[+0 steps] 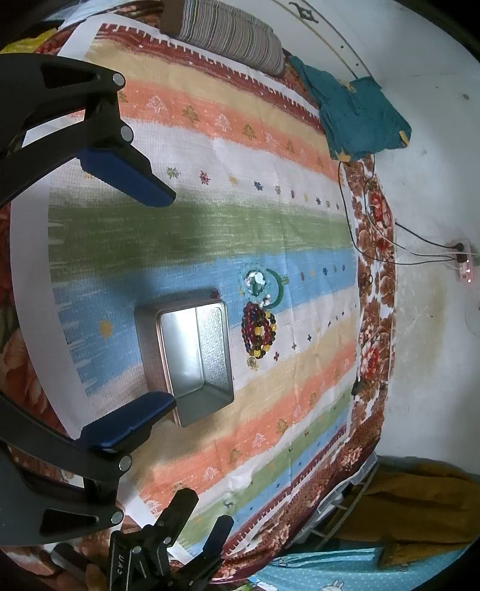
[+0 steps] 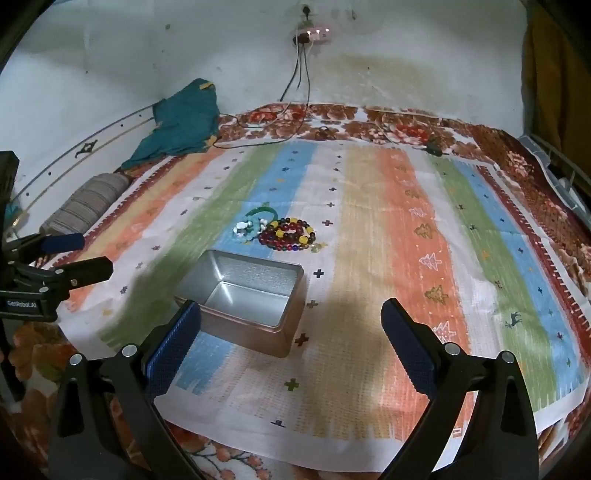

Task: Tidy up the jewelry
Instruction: 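Move both tools past the silver tin toward the jewelry pile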

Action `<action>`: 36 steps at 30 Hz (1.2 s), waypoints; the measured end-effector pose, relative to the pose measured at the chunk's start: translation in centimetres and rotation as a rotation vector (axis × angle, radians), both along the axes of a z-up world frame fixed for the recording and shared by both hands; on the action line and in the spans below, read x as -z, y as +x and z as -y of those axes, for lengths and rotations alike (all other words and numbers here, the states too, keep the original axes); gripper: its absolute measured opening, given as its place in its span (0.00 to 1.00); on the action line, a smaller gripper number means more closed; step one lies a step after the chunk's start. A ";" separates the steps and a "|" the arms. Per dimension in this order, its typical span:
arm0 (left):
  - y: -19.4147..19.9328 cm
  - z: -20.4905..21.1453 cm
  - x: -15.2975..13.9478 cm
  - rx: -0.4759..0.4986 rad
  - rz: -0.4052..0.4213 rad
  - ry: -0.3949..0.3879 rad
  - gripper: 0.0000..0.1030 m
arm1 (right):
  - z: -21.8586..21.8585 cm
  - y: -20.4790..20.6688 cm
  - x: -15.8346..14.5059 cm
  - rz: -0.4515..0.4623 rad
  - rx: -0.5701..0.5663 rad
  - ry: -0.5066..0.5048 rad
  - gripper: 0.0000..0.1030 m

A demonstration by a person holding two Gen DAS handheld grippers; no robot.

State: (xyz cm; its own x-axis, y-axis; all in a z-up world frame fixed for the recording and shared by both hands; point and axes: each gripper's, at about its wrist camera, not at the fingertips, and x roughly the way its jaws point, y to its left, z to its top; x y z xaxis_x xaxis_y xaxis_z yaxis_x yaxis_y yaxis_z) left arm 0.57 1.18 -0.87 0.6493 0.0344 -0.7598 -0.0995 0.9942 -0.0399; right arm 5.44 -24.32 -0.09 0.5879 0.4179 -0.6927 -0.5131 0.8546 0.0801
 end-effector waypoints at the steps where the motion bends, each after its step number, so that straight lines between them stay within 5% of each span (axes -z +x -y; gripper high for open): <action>1: 0.0 0.0 0.1 -0.002 -0.002 0.003 0.95 | 0.0 0.0 0.1 -0.002 0.000 -0.003 0.96; 18: 0.1 -2.0 0.0 -0.096 -0.011 -0.044 0.95 | 0.2 0.7 0.3 -0.002 0.049 -0.025 0.96; 36: 0.6 -1.6 0.4 -0.071 -0.030 -0.016 0.95 | 0.2 1.2 0.5 -0.025 0.055 -0.020 0.96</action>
